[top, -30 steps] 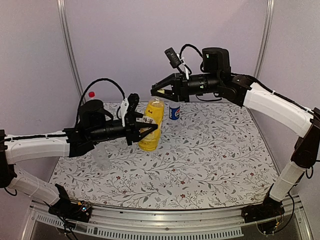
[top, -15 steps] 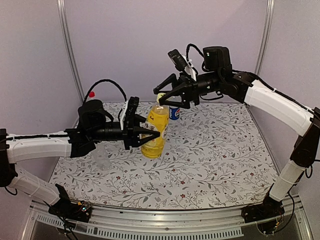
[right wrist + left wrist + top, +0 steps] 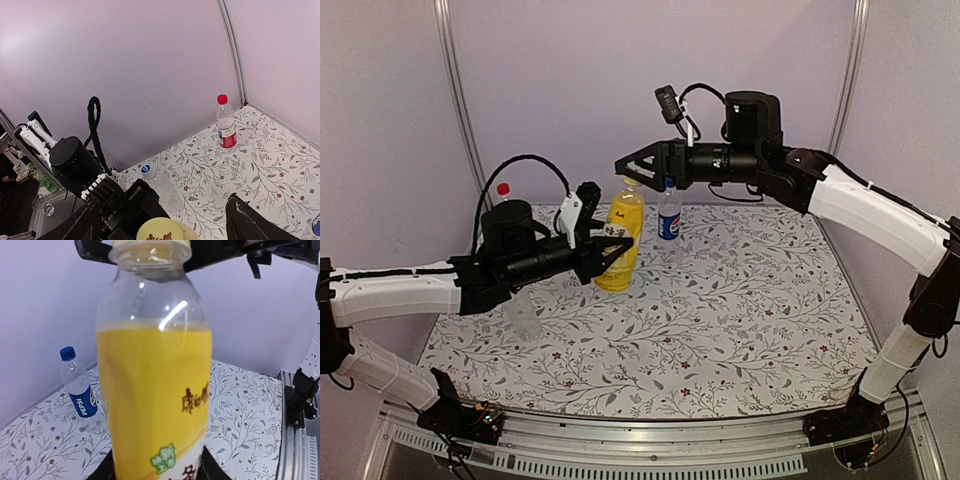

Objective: Unscrew the bottle caps
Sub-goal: Unscrew the bottle cap from the plastic bottle.

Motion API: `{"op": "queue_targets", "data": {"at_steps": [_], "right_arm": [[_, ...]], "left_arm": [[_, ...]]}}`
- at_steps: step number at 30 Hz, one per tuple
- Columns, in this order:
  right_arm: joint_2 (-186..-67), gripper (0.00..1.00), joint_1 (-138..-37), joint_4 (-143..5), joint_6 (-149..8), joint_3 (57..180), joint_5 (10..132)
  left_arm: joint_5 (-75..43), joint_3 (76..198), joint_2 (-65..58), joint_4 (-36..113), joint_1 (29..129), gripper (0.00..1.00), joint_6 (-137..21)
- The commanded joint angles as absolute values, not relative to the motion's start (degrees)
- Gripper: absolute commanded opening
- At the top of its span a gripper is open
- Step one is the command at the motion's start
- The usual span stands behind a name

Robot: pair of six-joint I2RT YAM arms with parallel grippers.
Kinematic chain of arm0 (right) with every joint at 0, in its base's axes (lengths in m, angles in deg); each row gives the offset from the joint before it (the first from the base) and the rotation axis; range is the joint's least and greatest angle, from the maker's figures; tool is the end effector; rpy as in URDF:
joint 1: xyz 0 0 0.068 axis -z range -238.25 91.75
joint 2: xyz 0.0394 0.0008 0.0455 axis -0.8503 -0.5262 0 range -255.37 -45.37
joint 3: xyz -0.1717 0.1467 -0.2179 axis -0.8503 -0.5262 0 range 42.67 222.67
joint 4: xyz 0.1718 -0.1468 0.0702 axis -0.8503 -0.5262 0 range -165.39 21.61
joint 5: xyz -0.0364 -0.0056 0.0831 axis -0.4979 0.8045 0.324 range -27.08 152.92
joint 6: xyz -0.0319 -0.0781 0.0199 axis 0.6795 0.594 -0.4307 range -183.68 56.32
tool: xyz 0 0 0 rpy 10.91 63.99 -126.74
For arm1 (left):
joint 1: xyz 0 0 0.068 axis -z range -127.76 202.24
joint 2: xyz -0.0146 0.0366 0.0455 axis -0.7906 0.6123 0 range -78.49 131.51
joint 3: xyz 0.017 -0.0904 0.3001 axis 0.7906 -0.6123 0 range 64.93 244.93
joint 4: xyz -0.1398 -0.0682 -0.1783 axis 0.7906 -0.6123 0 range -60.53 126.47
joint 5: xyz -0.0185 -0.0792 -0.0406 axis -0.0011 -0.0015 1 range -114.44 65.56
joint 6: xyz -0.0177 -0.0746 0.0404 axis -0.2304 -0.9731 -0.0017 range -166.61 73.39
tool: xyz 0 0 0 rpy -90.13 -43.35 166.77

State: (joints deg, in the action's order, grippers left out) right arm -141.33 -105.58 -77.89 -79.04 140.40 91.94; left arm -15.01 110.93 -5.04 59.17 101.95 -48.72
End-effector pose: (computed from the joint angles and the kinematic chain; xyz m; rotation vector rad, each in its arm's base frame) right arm 0.2491 0.3252 0.4658 -0.8900 1.6239 1.2198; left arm 0.1866 -0.2394 0.3473 0.8105 1.5155 -0.8163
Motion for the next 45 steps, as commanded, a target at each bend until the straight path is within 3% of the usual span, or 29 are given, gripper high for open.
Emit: {"op": "queue_targets", "data": {"at_steps": [1, 7, 14, 20, 31, 37, 45], "right_arm": [[-140.8, 0.83, -107.9, -77.5, -81.4, 141.8, 80.6], [-142.3, 0.76, -108.9, -78.9, -81.3, 142.4, 78.7], [-142.7, 0.54, -109.0, -79.0, -80.7, 142.3, 78.5], [-142.8, 0.47, -109.0, -79.4, -80.5, 141.7, 78.5], [-141.7, 0.24, -108.8, -79.1, -78.5, 140.8, 79.5], [-140.3, 0.15, -105.7, -77.5, -70.3, 139.1, 95.4], [-140.9, 0.15, -103.9, -86.4, -53.7, 142.2, 116.5]], "left_arm": [[-22.6, 113.6, -5.4, 56.5, 103.4, 0.17, -47.8], [-24.2, 114.0, -5.3, 55.9, 103.7, 0.18, -47.5], [-24.3, 114.0, -5.3, 55.7, 103.8, 0.19, -47.3], [-24.3, 113.9, -5.4, 55.8, 103.8, 0.19, -47.3], [-22.2, 113.7, -5.7, 56.3, 103.8, 0.21, -46.8], [-9.5, 111.6, -7.1, 60.4, 103.3, 0.32, -45.5], [11.1, 111.5, -5.2, 64.8, 100.3, 0.32, -50.8]]}}
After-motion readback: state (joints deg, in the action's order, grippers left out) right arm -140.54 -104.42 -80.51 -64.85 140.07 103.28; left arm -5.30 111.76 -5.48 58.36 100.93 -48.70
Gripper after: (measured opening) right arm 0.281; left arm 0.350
